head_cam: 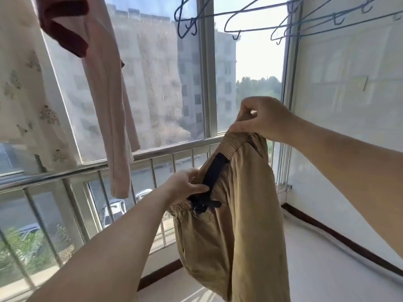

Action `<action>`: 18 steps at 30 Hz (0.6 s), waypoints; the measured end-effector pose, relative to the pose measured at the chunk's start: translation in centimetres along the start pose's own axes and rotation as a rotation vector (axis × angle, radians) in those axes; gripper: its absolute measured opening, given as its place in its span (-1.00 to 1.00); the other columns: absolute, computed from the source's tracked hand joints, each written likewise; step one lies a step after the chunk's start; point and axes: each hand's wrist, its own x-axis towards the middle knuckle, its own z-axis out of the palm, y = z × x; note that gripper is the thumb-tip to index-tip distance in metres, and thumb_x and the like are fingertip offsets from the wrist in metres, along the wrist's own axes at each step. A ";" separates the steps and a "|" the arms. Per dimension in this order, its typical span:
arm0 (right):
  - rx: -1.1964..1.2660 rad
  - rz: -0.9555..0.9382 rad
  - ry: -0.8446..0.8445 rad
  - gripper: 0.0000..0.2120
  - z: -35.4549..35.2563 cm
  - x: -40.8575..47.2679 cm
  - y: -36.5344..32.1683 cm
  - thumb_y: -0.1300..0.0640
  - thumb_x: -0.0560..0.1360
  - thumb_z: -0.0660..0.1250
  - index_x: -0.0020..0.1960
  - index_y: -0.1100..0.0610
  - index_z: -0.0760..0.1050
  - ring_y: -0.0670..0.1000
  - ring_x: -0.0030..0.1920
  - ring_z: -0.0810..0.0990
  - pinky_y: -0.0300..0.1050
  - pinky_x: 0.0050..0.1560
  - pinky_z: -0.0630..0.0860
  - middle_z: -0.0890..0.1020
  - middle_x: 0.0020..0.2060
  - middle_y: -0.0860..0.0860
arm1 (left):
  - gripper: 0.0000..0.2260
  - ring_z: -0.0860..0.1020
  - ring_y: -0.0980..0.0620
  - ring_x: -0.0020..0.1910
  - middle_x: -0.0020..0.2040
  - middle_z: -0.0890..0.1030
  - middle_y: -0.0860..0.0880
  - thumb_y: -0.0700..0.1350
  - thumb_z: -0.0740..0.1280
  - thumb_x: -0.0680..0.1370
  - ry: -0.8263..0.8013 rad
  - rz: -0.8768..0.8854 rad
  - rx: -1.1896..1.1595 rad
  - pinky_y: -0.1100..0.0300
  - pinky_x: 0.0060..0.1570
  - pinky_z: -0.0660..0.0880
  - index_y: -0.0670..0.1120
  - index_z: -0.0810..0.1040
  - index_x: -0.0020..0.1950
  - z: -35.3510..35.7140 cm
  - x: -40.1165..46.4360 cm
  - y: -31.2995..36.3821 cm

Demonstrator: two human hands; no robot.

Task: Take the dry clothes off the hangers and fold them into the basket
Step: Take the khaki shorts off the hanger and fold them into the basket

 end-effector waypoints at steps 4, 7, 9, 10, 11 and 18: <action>-0.012 0.084 -0.073 -0.66 1.3 -1.5 0.7 -0.01 0.33 0.49 -0.34 0.01 0.31 0.01 -0.20 0.43 -0.12 -0.19 0.38 0.46 -0.31 -0.05 | -0.88 0.59 -0.05 0.00 -0.01 0.62 -0.08 -0.13 0.33 0.52 0.051 0.024 0.091 0.04 0.11 0.50 -0.01 0.50 0.04 -0.2 -0.9 -1.2; -0.047 0.149 -0.175 -0.66 2.4 -2.5 1.1 0.01 0.33 0.50 -0.27 0.00 0.31 -0.06 -0.27 0.38 -0.21 -0.31 0.33 0.43 -0.30 -0.06 | -0.93 0.54 -0.03 -0.08 -0.08 0.58 -0.06 -0.11 0.30 0.55 0.090 0.042 0.191 0.14 -0.04 0.46 -0.04 0.47 0.01 -0.1 -1.8 -2.2; -0.023 0.188 -0.259 -0.67 2.9 -3.2 1.4 0.07 0.32 0.52 -0.17 0.03 0.35 -0.06 -0.24 0.42 -0.22 -0.31 0.37 0.48 -0.24 -0.03 | -0.89 0.56 -0.05 -0.09 -0.08 0.59 -0.08 -0.08 0.29 0.55 0.094 0.050 0.248 0.09 -0.04 0.49 -0.08 0.49 0.03 0.0 -2.3 -2.7; -0.008 0.203 -0.314 -0.67 3.3 -3.4 1.5 0.11 0.32 0.52 -0.10 0.03 0.37 -0.04 -0.20 0.47 -0.20 -0.28 0.42 0.52 -0.19 -0.02 | -0.87 0.57 -0.06 -0.09 -0.07 0.60 -0.09 -0.07 0.29 0.55 0.087 0.050 0.261 0.07 -0.03 0.51 -0.09 0.50 0.05 -0.1 -2.6 -3.0; 0.007 0.219 -0.374 -0.65 3.5 -3.7 1.6 0.15 0.33 0.51 -0.03 0.02 0.39 -0.02 -0.16 0.52 -0.18 -0.23 0.49 0.55 -0.14 0.00 | -0.87 0.57 -0.05 -0.09 -0.07 0.61 -0.09 -0.06 0.29 0.55 0.077 0.053 0.265 0.06 -0.03 0.53 -0.08 0.50 0.04 -0.2 -2.8 -3.1; -0.319 0.173 -0.634 -0.59 5.9 -3.3 0.8 0.28 0.45 0.30 0.24 -0.03 0.42 0.00 -0.04 0.50 -0.10 -0.02 0.55 0.51 -0.02 -0.02 | -0.90 0.54 0.03 -0.25 -0.22 0.56 -0.01 -0.01 0.30 0.53 0.068 0.122 0.349 0.26 -0.26 0.44 -0.02 0.47 -0.07 -0.4 -3.6 -2.0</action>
